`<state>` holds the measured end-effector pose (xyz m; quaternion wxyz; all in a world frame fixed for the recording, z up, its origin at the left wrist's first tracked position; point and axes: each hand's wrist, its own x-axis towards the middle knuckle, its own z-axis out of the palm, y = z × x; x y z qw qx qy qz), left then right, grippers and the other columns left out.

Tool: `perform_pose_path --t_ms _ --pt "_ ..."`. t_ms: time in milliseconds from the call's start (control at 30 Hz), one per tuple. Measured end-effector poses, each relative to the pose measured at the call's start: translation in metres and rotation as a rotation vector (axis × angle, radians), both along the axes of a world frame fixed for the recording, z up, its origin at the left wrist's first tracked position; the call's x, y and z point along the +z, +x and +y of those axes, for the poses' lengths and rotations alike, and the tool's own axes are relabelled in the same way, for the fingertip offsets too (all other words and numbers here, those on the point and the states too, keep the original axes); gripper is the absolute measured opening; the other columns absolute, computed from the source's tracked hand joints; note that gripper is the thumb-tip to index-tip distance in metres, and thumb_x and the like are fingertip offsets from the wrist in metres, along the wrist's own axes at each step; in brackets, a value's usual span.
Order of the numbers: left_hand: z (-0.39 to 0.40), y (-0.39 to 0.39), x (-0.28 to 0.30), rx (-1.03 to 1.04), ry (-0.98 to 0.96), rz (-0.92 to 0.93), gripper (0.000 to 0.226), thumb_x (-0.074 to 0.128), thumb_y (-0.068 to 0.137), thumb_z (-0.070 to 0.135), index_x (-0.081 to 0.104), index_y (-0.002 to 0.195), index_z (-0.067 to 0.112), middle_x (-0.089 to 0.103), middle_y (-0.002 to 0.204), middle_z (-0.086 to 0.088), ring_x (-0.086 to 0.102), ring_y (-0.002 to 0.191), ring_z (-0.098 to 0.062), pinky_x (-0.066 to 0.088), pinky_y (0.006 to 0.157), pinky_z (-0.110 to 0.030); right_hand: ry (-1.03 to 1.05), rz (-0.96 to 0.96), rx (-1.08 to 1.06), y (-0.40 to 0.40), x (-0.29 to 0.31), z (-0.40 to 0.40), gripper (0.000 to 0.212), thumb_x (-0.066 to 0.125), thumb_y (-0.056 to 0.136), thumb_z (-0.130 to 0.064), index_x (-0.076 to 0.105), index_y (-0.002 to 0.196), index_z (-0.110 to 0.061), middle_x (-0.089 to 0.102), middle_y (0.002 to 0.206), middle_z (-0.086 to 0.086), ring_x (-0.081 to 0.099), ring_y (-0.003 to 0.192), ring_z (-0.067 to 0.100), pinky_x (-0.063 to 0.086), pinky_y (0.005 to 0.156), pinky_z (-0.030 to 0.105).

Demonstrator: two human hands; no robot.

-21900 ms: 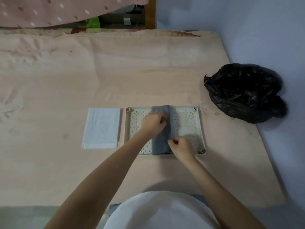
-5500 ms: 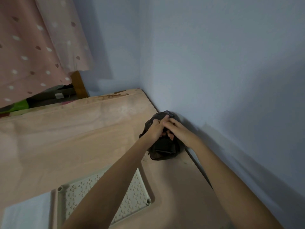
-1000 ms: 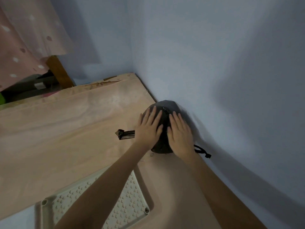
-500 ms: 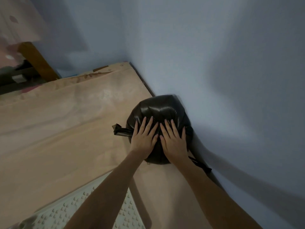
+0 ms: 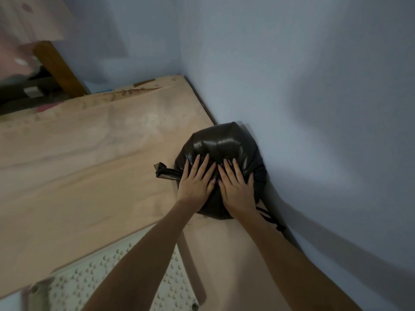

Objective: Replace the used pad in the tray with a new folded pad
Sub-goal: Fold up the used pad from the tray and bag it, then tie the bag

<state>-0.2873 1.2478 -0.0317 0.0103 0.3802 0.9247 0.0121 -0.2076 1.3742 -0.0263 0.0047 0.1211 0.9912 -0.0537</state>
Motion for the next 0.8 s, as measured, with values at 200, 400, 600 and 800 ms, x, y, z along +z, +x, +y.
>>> perform_pose_path --t_ms 200,400,600,800 --pt "-0.003 0.006 0.028 -0.022 0.184 -0.032 0.053 0.027 0.098 0.045 0.027 0.147 0.024 0.015 0.158 -0.006 0.01 0.146 -0.025 0.008 0.117 -0.051 -0.013 0.223 0.012 0.018 0.024 0.004 0.049 0.036 0.096 -0.035 0.037 0.143 -0.023 0.033 0.152 0.0 0.024 0.143 0.022 0.021 0.11 0.062" --pt "-0.025 0.049 0.032 -0.326 0.176 0.238 0.079 0.053 0.079 0.059 0.033 0.145 0.022 0.03 0.152 -0.01 0.024 0.141 -0.035 0.023 0.106 -0.067 0.085 0.418 0.052 0.086 0.017 0.016 0.072 0.054 0.081 -0.042 0.031 0.144 -0.018 0.029 0.152 0.01 0.023 0.142 0.028 0.025 0.109 0.054" --pt "-0.016 0.069 0.011 -0.245 -0.068 0.222 0.097 0.07 0.07 0.05 0.019 0.148 0.021 0.025 0.154 -0.009 0.018 0.142 -0.032 0.021 0.106 -0.067 -0.006 -0.005 -0.114 0.083 0.007 0.006 0.094 0.086 0.058 -0.039 0.046 0.136 -0.006 0.045 0.139 0.027 0.05 0.121 0.045 0.048 0.085 0.06" --pt "-0.005 0.05 0.005 -0.159 -0.145 0.244 0.081 0.057 0.086 0.029 0.007 0.149 0.017 0.022 0.155 -0.008 0.021 0.142 -0.033 0.019 0.107 -0.067 0.107 -0.112 -0.112 0.042 0.007 -0.003 0.071 0.087 0.059 -0.024 0.062 0.122 -0.004 0.056 0.13 0.022 0.063 0.106 0.039 0.056 0.074 0.052"
